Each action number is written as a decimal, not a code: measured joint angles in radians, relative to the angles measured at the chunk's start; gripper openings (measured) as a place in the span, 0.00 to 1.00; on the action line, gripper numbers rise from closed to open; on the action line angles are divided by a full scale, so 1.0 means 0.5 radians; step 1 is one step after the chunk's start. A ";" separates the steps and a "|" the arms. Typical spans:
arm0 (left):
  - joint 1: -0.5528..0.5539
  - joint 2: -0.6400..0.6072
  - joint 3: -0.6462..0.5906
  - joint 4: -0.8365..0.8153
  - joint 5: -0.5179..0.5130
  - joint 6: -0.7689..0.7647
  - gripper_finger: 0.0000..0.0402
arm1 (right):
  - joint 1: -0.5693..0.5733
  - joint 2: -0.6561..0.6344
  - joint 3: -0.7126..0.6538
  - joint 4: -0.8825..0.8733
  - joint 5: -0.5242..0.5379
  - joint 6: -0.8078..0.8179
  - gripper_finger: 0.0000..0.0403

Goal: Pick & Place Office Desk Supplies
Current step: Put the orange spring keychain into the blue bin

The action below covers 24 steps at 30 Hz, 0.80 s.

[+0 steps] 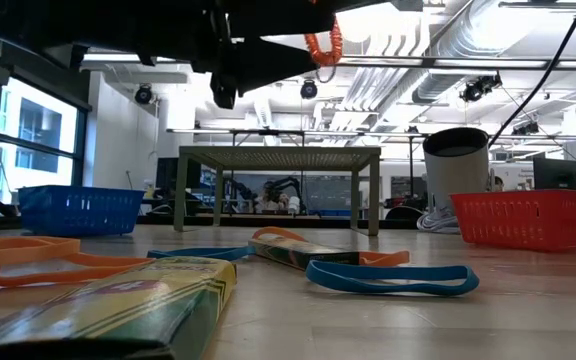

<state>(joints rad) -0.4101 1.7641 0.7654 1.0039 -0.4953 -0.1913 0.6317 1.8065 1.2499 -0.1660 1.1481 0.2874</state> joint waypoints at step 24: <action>0.022 -0.001 0.000 -0.122 -0.158 -0.129 0.21 | 0.002 0.000 0.000 0.044 -0.242 0.009 0.03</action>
<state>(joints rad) -0.3991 1.7638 0.7654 0.9430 -0.5743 -0.2558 0.6326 1.8065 1.2499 -0.1440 1.0268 0.2920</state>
